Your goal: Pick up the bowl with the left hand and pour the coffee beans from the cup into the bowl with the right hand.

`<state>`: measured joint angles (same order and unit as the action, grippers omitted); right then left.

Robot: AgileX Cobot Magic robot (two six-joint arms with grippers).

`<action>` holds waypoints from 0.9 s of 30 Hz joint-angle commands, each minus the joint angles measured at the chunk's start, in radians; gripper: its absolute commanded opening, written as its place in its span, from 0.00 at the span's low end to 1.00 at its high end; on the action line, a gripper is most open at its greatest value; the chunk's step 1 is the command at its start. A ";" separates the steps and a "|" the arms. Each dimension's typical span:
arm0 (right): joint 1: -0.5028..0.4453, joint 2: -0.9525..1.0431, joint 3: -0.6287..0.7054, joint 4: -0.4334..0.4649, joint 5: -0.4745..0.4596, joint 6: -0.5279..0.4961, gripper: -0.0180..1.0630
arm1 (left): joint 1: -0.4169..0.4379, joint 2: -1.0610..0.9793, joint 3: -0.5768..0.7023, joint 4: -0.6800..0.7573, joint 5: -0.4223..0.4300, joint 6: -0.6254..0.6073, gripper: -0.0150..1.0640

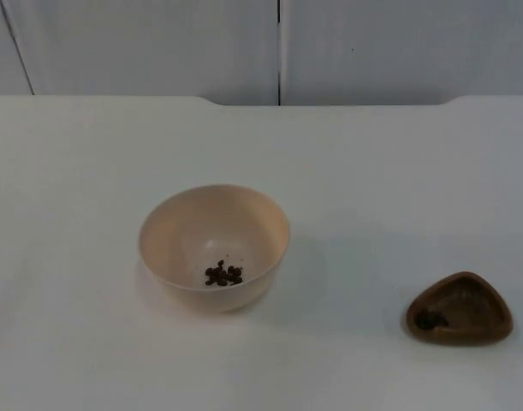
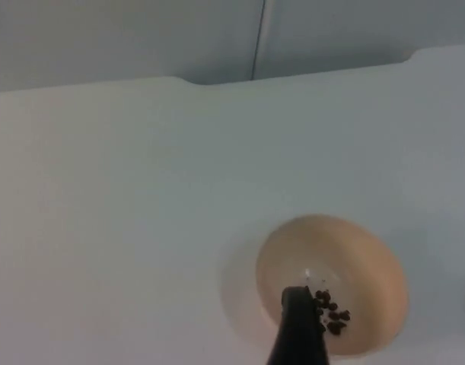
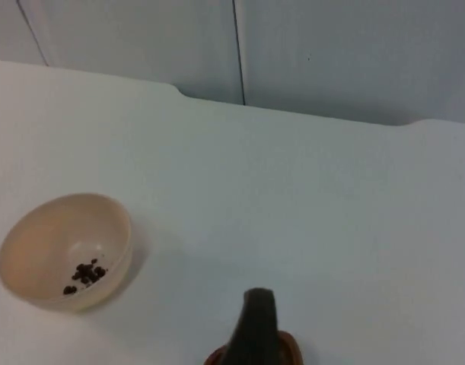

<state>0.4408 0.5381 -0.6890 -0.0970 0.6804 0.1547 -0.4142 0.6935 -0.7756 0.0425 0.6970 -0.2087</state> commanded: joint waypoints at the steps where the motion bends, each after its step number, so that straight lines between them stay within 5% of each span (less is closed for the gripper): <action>1: 0.002 -0.035 0.018 0.017 0.019 -0.033 0.66 | -0.004 -0.049 0.024 -0.009 -0.002 0.005 0.56; 10: 0.002 -0.238 0.069 0.162 0.119 -0.216 0.66 | -0.004 -0.314 0.090 -0.016 0.157 0.100 0.56; 27: 0.002 -0.451 0.071 0.162 0.323 -0.241 0.66 | -0.004 -0.666 0.194 -0.099 0.395 0.209 0.56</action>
<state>0.4430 0.1057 -0.6177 0.0599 0.9752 -0.0756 -0.4142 0.0607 -0.5870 -0.0444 1.0675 -0.0100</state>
